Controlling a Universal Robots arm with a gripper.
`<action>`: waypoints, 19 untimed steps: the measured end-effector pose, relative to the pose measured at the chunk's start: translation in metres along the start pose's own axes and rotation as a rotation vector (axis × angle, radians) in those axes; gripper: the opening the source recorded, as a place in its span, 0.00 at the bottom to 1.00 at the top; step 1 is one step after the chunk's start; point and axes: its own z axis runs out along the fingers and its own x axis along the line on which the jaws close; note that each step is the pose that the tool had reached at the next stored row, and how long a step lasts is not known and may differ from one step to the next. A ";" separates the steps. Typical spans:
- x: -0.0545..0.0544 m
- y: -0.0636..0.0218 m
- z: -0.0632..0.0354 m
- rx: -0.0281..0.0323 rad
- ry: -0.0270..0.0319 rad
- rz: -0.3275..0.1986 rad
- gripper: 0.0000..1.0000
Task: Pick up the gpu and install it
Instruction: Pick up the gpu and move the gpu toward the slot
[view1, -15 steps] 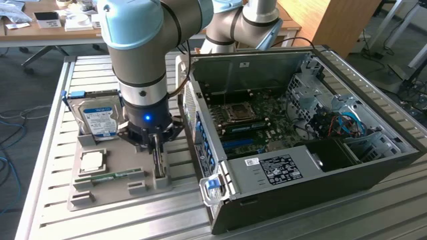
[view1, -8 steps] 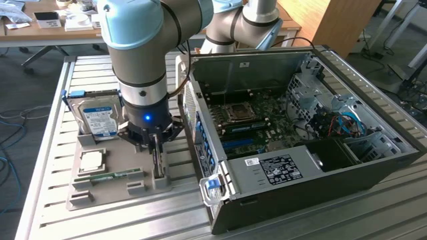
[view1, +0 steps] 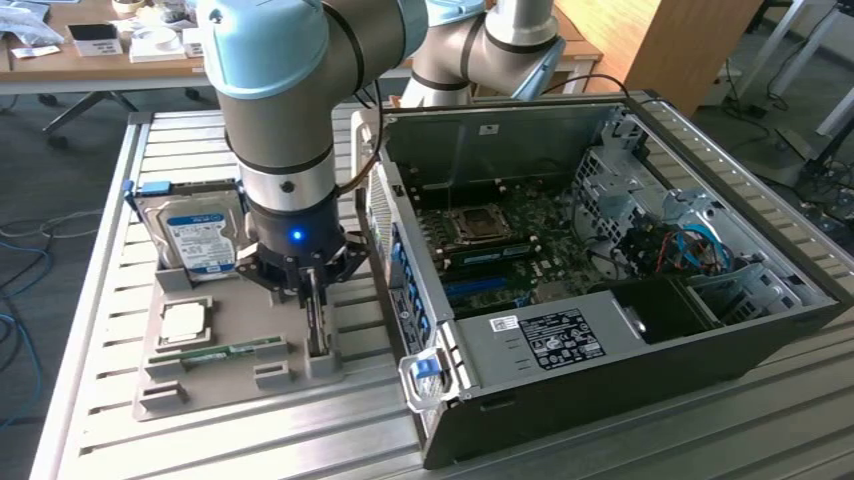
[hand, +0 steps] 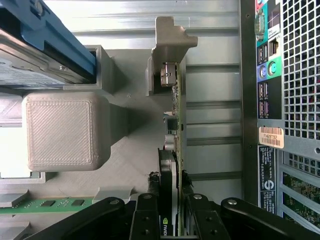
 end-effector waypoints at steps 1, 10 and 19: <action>0.000 0.0000 0.0000 0.0000 0.0000 0.000 0.27; 0.000 0.0002 -0.0039 0.0000 -0.0001 0.000 0.27; -0.001 0.0011 -0.0234 0.0000 0.0000 0.000 0.27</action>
